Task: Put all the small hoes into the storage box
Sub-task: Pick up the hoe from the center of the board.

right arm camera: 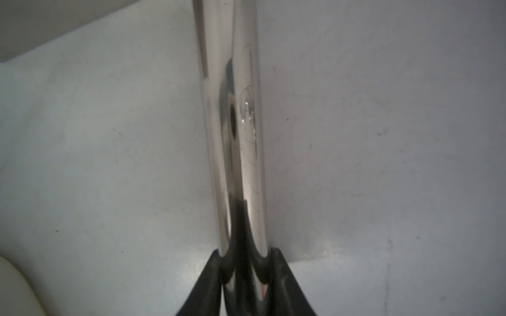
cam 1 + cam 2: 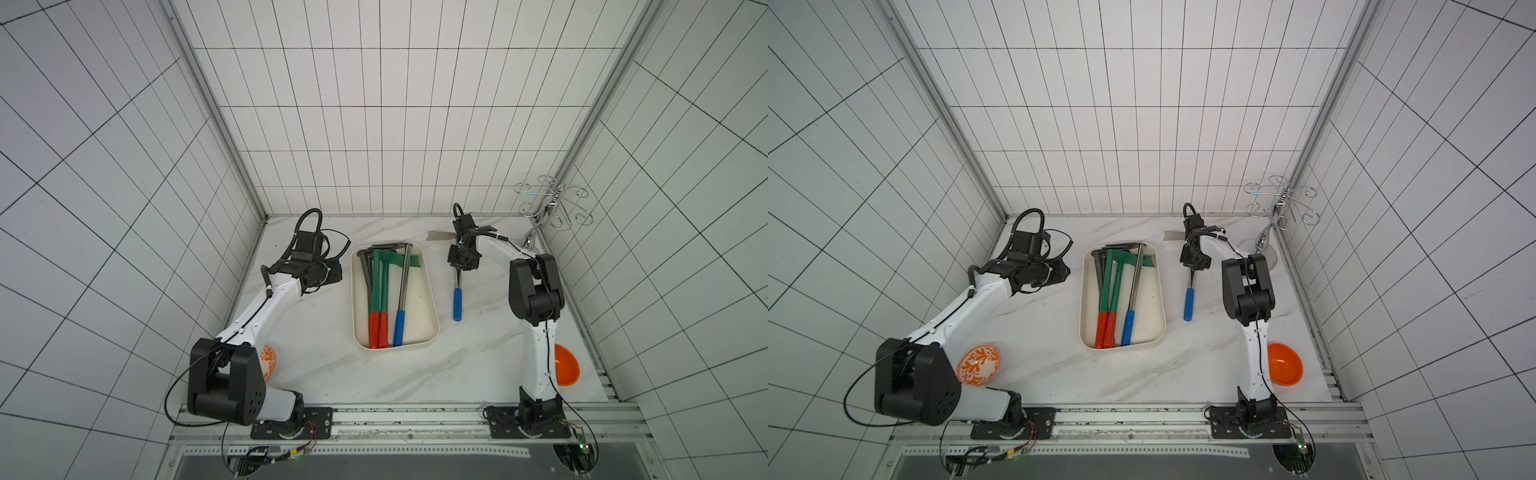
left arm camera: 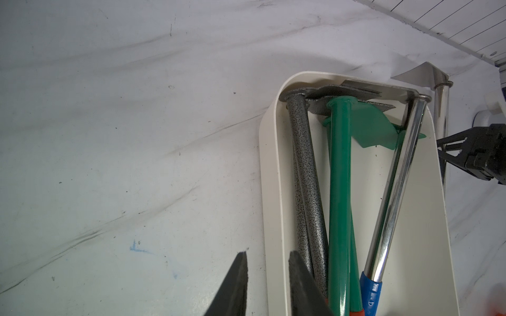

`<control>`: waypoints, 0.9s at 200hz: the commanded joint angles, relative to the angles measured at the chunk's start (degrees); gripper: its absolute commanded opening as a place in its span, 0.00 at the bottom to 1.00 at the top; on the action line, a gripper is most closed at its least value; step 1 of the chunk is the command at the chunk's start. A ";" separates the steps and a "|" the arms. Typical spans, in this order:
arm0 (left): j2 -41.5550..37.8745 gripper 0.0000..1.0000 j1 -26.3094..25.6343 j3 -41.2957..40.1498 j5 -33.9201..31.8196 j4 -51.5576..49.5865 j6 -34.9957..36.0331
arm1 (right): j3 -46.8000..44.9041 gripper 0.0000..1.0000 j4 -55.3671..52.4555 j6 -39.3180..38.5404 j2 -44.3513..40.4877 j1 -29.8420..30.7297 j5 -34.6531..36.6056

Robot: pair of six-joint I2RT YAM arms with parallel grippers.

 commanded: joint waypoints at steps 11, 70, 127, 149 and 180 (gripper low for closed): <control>-0.42 0.29 0.29 0.40 0.35 0.92 0.54 | 2.83 0.28 -0.24 -0.81 -0.65 -0.49 -0.35; -0.18 0.29 0.31 1.03 0.35 0.69 0.58 | 2.51 0.20 -0.24 -1.39 -2.20 -0.40 -0.18; -0.22 0.29 0.33 1.22 0.44 0.48 0.49 | 2.28 0.13 -0.24 -2.19 -5.43 0.17 0.25; -0.57 0.29 0.29 0.89 0.44 0.48 0.48 | 1.81 0.09 -0.41 -2.45 -6.69 0.52 0.40; -1.18 0.29 0.29 0.52 0.26 0.40 0.48 | 1.79 0.05 -1.18 -2.89 -8.26 1.42 0.95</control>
